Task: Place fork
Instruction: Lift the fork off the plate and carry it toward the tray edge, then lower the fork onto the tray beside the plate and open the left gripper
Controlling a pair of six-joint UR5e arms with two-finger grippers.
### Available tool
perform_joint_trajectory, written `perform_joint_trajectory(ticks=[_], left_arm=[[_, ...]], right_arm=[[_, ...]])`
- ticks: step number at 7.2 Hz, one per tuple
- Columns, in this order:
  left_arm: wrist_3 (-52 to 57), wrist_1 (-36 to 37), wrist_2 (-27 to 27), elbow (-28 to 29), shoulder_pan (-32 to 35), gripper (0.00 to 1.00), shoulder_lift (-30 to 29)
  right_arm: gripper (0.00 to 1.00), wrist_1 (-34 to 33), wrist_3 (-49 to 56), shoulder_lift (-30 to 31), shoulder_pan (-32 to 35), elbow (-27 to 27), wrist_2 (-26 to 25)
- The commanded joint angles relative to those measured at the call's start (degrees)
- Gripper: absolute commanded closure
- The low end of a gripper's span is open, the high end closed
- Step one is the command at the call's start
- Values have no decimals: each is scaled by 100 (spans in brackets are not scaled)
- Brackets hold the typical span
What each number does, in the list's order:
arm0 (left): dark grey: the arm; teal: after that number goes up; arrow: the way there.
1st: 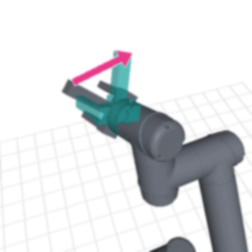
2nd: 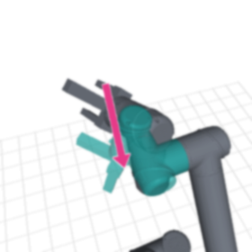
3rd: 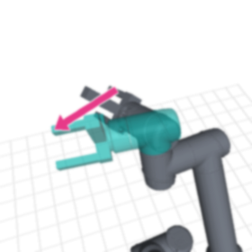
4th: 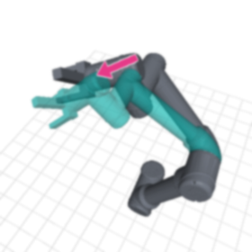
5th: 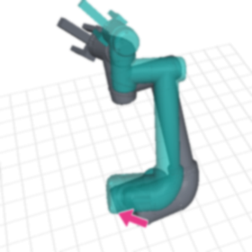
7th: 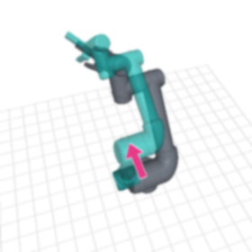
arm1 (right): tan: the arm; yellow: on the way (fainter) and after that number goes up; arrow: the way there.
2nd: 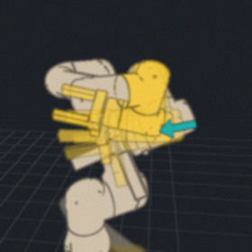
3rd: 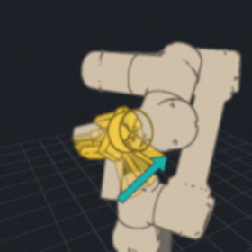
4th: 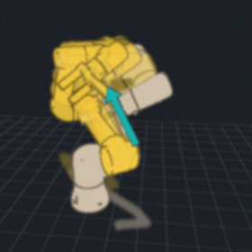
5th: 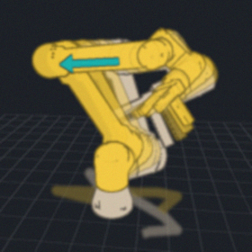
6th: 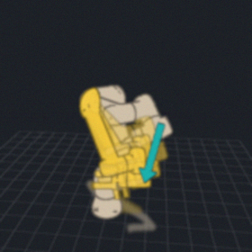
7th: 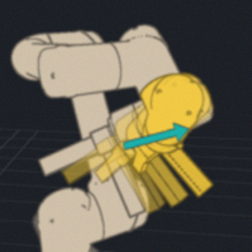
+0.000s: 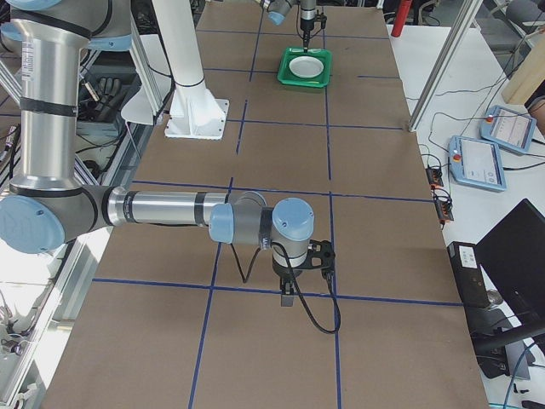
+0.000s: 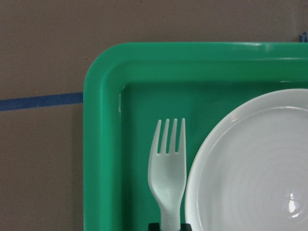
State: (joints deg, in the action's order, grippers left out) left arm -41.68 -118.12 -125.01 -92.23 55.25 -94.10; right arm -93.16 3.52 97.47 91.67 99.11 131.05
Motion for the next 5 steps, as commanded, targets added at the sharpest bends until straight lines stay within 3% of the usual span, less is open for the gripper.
perform_joint_trajectory(ticks=[1, 4, 5], left_arm=[[72, -9, 3, 91, -23, 1, -12], [159, -9, -15, -40, 169, 0, -21], [734, 43, -15, -180, 449, 0, 5]], right_arm=[[0, 0, 0, 0, 0, -6, 0], [0, 0, 0, 0, 0, -6, 0], [0, 0, -9, 0, 0, 3, 0]])
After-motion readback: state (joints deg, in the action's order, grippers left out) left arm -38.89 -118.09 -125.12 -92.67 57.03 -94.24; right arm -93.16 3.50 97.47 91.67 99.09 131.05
